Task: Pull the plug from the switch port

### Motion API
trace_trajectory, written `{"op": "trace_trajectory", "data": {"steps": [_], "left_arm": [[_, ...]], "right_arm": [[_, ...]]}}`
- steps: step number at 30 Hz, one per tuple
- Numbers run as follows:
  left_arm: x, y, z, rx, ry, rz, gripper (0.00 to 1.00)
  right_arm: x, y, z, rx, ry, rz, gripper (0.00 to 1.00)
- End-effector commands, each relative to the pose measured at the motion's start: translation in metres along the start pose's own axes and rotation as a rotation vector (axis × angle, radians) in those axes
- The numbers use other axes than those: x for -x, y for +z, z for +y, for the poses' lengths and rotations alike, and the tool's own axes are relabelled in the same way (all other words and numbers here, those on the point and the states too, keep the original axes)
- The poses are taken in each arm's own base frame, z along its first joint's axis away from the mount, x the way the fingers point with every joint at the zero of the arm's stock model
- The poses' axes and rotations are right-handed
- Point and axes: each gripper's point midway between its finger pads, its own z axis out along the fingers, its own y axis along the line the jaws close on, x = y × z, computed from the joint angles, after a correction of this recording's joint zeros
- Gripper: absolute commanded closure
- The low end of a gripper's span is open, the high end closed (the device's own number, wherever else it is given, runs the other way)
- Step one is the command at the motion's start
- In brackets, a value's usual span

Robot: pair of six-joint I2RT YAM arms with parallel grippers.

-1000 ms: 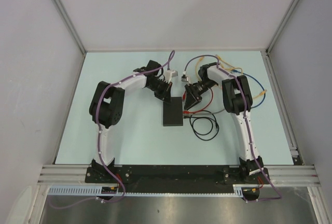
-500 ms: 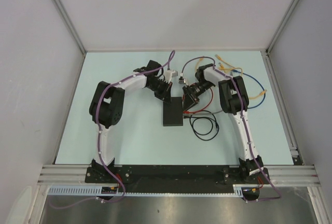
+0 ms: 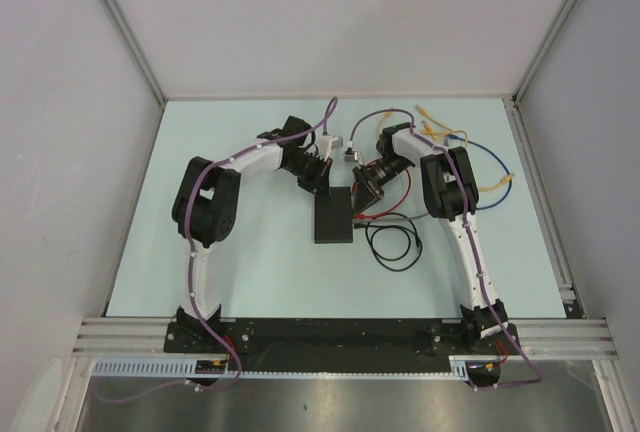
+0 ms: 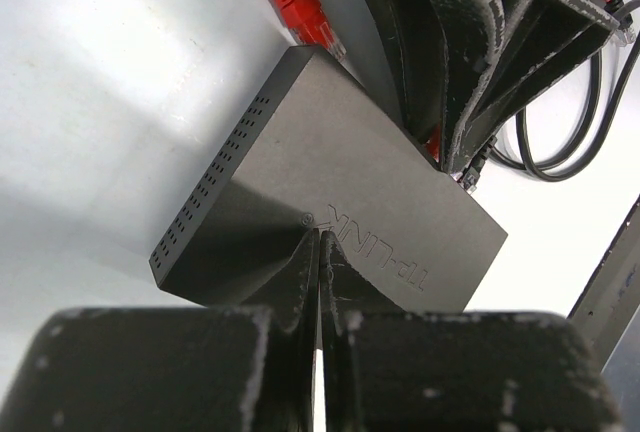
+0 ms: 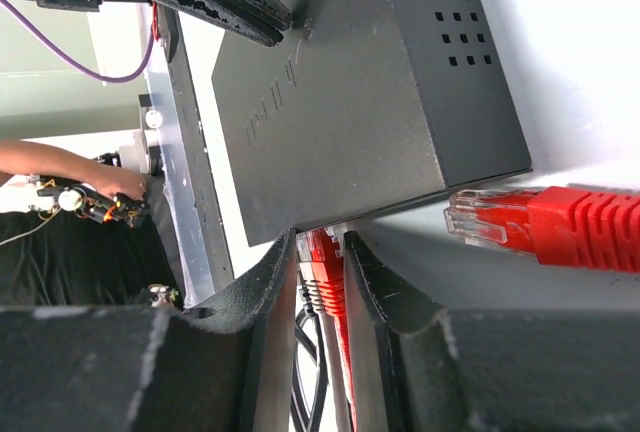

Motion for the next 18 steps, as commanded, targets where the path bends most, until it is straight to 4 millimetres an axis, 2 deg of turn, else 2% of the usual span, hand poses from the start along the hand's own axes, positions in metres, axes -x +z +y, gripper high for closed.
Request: {"op": "trace_trajectory", "data": {"steps": [1, 6, 8, 9, 10, 18], "left_arm": [[0.002, 0.002, 0.006, 0.035, 0.040, 0.003, 1.00], [0.002, 0.003, 0.007, 0.035, 0.043, 0.002, 1.00], [0.001, 0.003, 0.007, 0.038, 0.043, 0.002, 1.00], [0.001, 0.003, 0.007, 0.037, 0.043, 0.002, 1.00], [0.002, 0.002, 0.007, 0.039, 0.046, 0.000, 1.00], [0.001, 0.003, 0.006, 0.041, 0.050, 0.004, 1.00]], "right_arm": [[-0.014, 0.014, -0.028, -0.079, -0.018, 0.093, 0.86], [-0.016, 0.019, -0.029, -0.091, -0.017, 0.117, 0.90], [-0.017, 0.019, -0.029, -0.085, -0.014, 0.118, 0.86], [-0.019, 0.019, -0.028, -0.080, -0.005, 0.125, 0.78], [-0.020, 0.019, -0.028, -0.071, 0.007, 0.128, 0.76], [-0.019, 0.009, -0.018, 0.019, -0.008, 0.078, 0.72]]}}
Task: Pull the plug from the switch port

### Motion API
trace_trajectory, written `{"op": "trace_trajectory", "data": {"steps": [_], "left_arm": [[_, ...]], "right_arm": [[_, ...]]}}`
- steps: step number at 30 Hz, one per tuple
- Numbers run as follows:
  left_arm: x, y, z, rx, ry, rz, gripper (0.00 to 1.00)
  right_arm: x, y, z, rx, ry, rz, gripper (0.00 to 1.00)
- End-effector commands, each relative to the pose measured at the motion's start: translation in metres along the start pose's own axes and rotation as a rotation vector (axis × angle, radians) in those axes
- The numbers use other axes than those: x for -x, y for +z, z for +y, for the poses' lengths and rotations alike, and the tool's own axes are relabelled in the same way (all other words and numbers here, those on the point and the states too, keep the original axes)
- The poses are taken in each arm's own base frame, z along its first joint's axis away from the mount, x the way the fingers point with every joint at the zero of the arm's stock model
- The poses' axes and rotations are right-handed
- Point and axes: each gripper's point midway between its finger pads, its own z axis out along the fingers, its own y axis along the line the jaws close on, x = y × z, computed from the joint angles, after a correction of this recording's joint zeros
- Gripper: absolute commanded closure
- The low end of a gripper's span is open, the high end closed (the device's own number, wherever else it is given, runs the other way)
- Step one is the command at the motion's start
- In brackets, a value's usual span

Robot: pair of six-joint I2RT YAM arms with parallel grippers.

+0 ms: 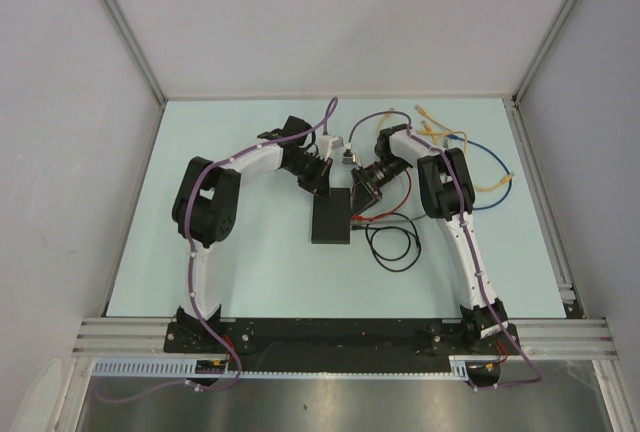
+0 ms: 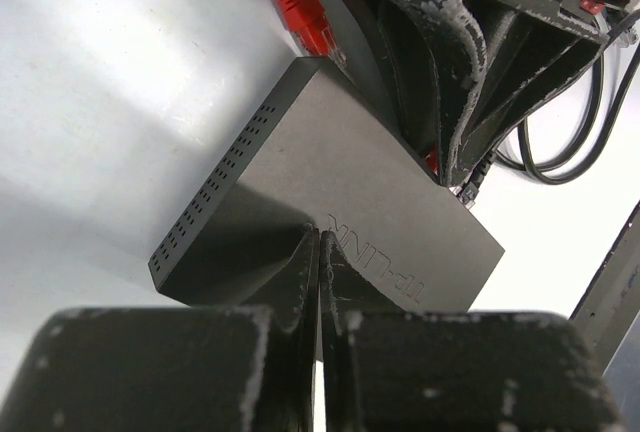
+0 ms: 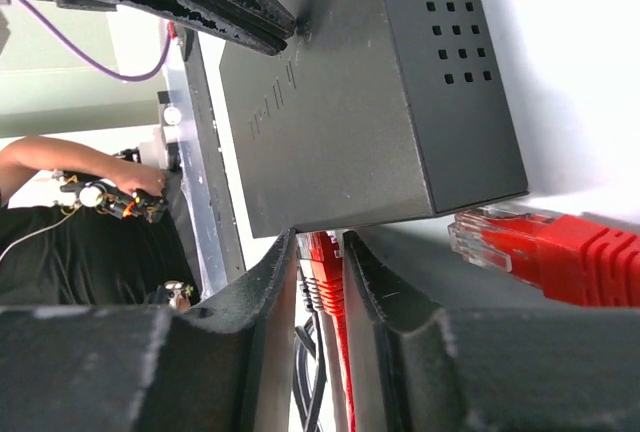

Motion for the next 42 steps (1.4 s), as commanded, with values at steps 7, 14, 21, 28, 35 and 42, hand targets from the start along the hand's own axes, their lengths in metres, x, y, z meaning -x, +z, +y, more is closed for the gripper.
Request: {"op": "trace_trajectory", "data": {"steps": [7, 14, 21, 28, 35, 42], "left_arm": [[0.002, 0.003, 0.006, 0.041, 0.051, 0.007, 1.00], [0.001, 0.004, 0.007, 0.045, 0.052, 0.009, 1.00], [0.000, 0.005, 0.008, 0.047, 0.053, 0.010, 1.00], [0.001, 0.004, 0.006, 0.048, 0.060, 0.009, 1.00], [-0.001, 0.005, 0.006, 0.050, 0.061, 0.015, 1.00], [-0.001, 0.006, 0.004, 0.051, 0.068, 0.018, 1.00]], "right_arm": [[-0.020, 0.005, -0.015, -0.004, -0.055, 0.083, 0.66], [-0.019, 0.003, -0.014, 0.002, -0.059, 0.071, 0.70], [-0.022, -0.001, -0.007, 0.005, -0.098, 0.066, 0.69], [-0.025, -0.003, -0.006, 0.008, -0.100, 0.063, 0.80], [-0.032, -0.002, -0.011, -0.004, -0.058, 0.087, 0.83], [-0.045, -0.011, -0.021, -0.019, -0.003, 0.095, 0.58]]}}
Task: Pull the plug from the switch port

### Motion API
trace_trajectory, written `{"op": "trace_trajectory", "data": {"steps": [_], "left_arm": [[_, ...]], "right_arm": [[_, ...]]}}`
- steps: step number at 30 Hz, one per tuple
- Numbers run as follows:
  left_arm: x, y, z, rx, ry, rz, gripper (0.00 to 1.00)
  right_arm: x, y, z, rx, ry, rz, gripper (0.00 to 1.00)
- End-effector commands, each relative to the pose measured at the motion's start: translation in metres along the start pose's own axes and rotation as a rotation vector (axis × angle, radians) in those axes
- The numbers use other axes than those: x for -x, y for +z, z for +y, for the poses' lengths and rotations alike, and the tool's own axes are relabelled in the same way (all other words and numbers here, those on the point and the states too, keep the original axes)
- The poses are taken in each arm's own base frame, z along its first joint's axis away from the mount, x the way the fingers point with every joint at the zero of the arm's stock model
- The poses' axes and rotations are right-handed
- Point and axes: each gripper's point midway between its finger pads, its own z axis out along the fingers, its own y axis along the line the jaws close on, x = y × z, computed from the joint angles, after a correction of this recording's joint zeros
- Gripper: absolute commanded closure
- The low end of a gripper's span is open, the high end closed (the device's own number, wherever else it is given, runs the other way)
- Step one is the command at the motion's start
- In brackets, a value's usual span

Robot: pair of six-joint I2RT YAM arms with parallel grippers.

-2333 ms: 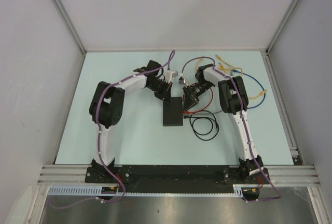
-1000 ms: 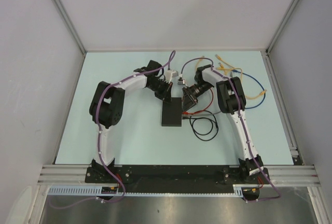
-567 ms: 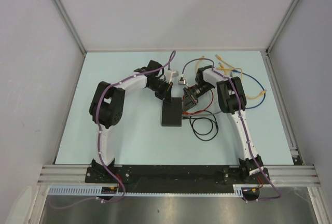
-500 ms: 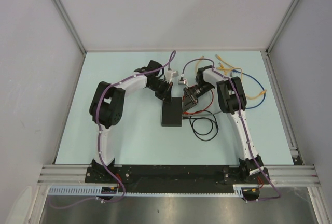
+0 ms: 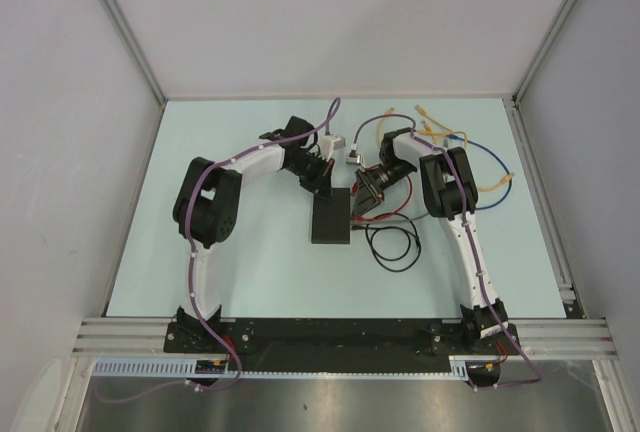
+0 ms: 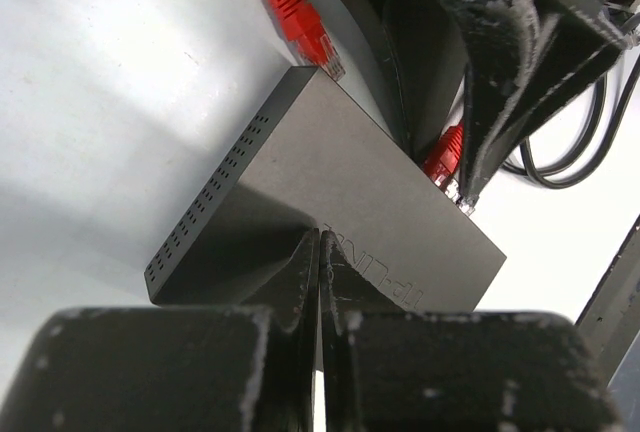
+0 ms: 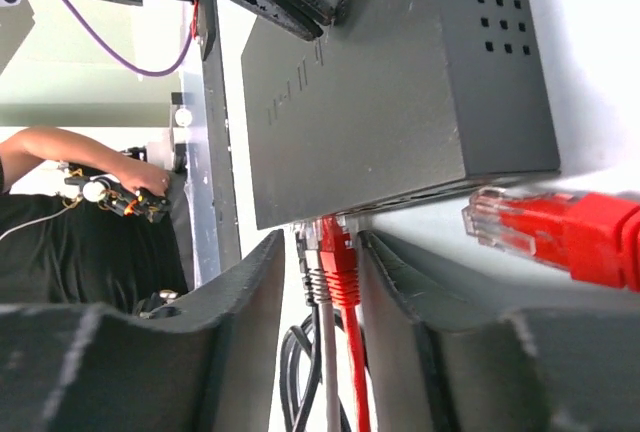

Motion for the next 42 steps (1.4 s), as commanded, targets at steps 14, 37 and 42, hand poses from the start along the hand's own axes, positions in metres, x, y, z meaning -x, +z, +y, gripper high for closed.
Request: {"op": "trace_trajectory", "data": {"steps": [14, 37, 42], "left_arm": [[-0.004, 0.005, 0.004, 0.053, 0.067, 0.027, 1.00], [-0.007, 0.007, 0.007, 0.064, 0.066, 0.035, 1.00], [-0.007, 0.009, 0.008, 0.061, 0.068, 0.034, 1.00]], "right_arm": [[-0.041, 0.001, -0.033, -0.151, 0.124, 0.229, 0.67], [-0.040, -0.017, -0.029, -0.314, 0.066, 0.339, 0.98], [-0.039, -0.041, -0.027, -0.372, 0.019, 0.360, 1.00]]}}
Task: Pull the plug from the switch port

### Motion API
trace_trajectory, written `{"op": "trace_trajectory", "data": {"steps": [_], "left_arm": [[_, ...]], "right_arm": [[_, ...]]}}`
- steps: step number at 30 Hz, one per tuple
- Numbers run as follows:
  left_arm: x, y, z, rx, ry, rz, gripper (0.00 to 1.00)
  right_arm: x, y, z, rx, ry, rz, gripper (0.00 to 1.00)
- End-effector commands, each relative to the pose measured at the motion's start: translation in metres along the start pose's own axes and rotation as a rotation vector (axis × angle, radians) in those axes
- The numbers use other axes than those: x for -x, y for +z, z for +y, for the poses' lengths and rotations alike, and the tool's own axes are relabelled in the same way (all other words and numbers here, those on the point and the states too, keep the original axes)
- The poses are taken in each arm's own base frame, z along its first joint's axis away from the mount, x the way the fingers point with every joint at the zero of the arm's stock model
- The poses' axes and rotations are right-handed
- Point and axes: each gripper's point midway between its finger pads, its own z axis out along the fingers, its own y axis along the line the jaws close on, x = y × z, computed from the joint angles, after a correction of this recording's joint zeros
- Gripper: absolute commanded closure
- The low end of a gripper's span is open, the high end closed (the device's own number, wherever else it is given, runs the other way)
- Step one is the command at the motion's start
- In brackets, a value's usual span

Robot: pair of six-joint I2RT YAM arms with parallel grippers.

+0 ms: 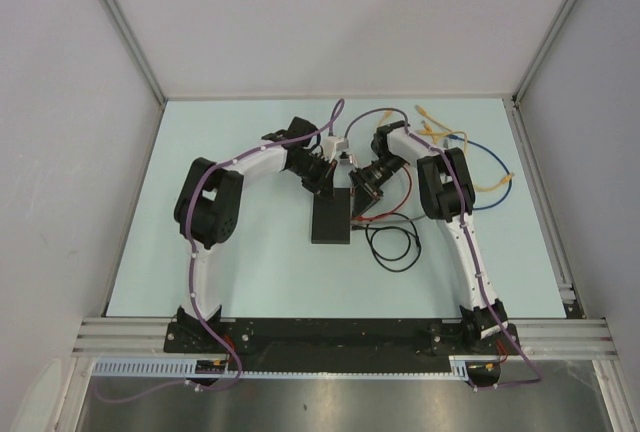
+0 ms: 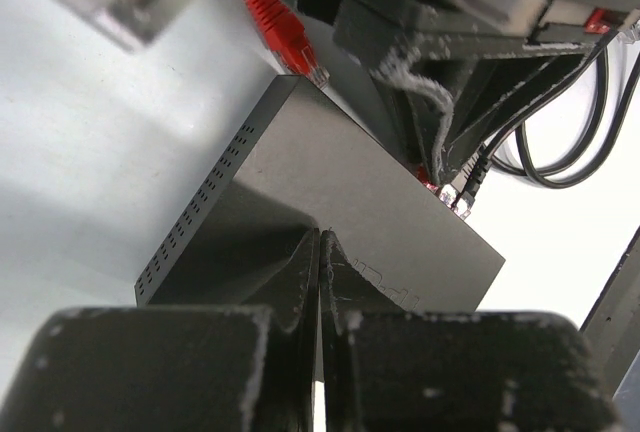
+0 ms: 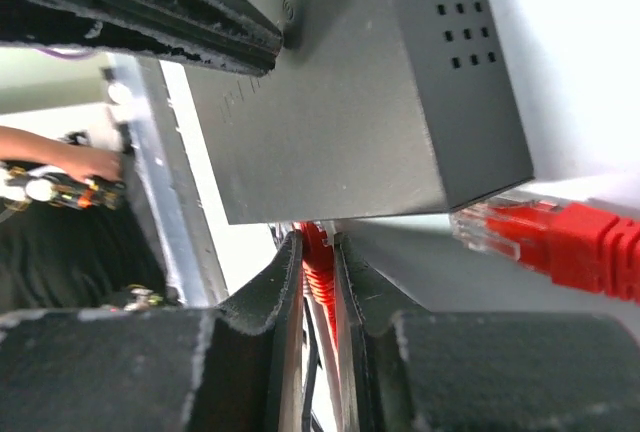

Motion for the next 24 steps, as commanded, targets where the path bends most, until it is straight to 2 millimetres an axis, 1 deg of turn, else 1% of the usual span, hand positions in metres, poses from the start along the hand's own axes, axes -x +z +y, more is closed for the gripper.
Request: {"op": "trace_trajectory", "data": {"steps": [1, 4, 6, 9, 10, 11, 12, 13, 14, 17, 18, 19, 20, 21, 22, 24], "left_arm": [[-0.008, 0.004, 0.011, 0.059, 0.035, 0.032, 1.00], [-0.008, 0.004, 0.010, 0.055, 0.036, 0.030, 1.00], [-0.008, 0.005, 0.010, 0.050, 0.038, 0.029, 1.00], [-0.009, 0.006, 0.011, 0.044, 0.026, 0.033, 1.00], [-0.009, 0.007, 0.010, 0.041, 0.023, 0.034, 1.00], [-0.008, 0.007, 0.009, 0.038, 0.024, 0.031, 1.00], [-0.008, 0.006, 0.009, 0.036, 0.023, 0.028, 1.00], [-0.007, 0.005, 0.008, 0.030, 0.024, 0.024, 1.00], [-0.004, 0.003, 0.008, 0.026, 0.020, 0.014, 1.00], [0.004, -0.003, 0.007, 0.014, 0.004, -0.015, 0.99], [0.006, -0.004, 0.006, 0.011, 0.002, -0.021, 0.99], [0.007, -0.004, 0.006, 0.006, -0.003, -0.025, 0.99], [0.009, -0.005, 0.004, 0.001, -0.001, -0.033, 0.99], [0.009, -0.005, 0.004, 0.000, -0.005, -0.034, 0.99], [0.009, -0.006, 0.003, -0.004, -0.005, -0.036, 0.99], [0.009, -0.005, 0.005, -0.002, -0.010, -0.037, 0.99]], "right_arm": [[-0.042, -0.035, -0.027, -0.226, -0.046, 0.232, 1.00], [-0.043, -0.050, -0.030, -0.278, -0.069, 0.241, 1.00], [-0.046, -0.056, -0.030, -0.294, -0.086, 0.252, 1.00], [-0.043, -0.067, -0.023, -0.312, -0.123, 0.235, 1.00], [-0.038, -0.068, -0.016, -0.293, -0.135, 0.202, 1.00], [-0.031, -0.075, -0.006, -0.298, -0.165, 0.170, 1.00], [-0.025, -0.082, -0.001, -0.305, -0.187, 0.140, 1.00], [-0.020, -0.084, 0.005, -0.306, -0.203, 0.123, 1.00], [-0.012, -0.093, 0.017, -0.328, -0.240, 0.097, 1.00], [0.006, -0.112, 0.036, -0.370, -0.302, 0.031, 1.00], [0.014, -0.120, 0.038, -0.392, -0.312, -0.006, 1.00], [0.025, -0.134, 0.043, -0.413, -0.315, -0.060, 1.00], [0.029, -0.142, 0.043, -0.424, -0.312, -0.089, 1.00], [0.036, -0.149, 0.040, -0.435, -0.309, -0.117, 1.00], [0.044, -0.168, 0.038, -0.467, -0.293, -0.175, 1.00], [0.055, -0.188, 0.031, -0.505, -0.304, -0.237, 1.00]]}}
